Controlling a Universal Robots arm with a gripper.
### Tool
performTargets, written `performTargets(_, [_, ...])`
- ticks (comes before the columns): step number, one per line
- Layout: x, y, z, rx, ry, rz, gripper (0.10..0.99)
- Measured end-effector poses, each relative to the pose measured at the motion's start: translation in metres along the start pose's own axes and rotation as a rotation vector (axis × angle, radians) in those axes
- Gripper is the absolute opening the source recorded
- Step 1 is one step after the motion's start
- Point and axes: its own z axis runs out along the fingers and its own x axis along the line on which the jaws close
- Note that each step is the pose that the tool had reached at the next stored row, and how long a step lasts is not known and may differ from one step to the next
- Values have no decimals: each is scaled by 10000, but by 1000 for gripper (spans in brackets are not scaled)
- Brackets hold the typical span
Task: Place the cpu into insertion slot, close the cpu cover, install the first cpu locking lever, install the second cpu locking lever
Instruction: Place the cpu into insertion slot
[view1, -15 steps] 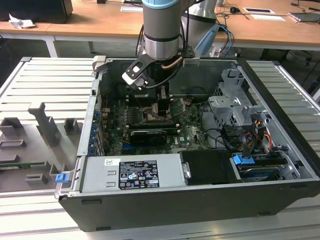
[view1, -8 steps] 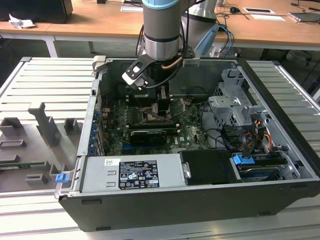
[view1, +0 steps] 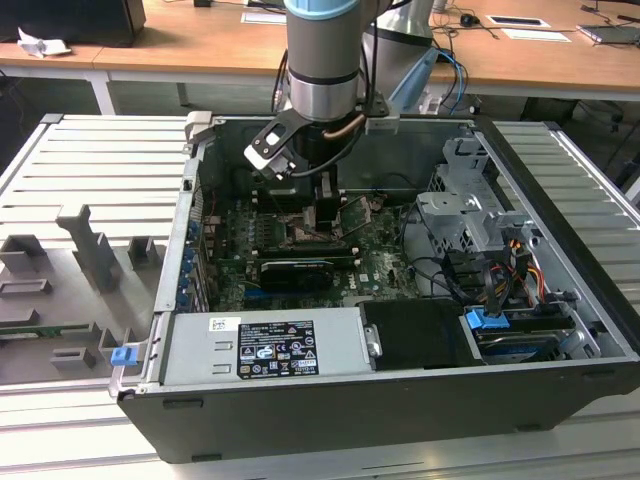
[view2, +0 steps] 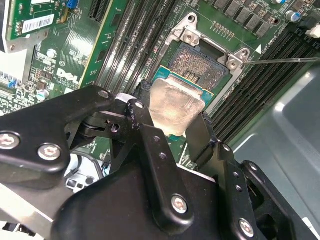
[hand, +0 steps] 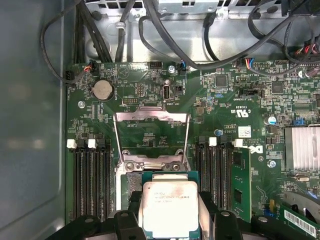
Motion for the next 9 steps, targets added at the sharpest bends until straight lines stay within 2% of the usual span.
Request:
performTargets(6, [18,-6,31,-1,2,1,529])
performTargets(9, [28,-32,45,-1,1,0,529])
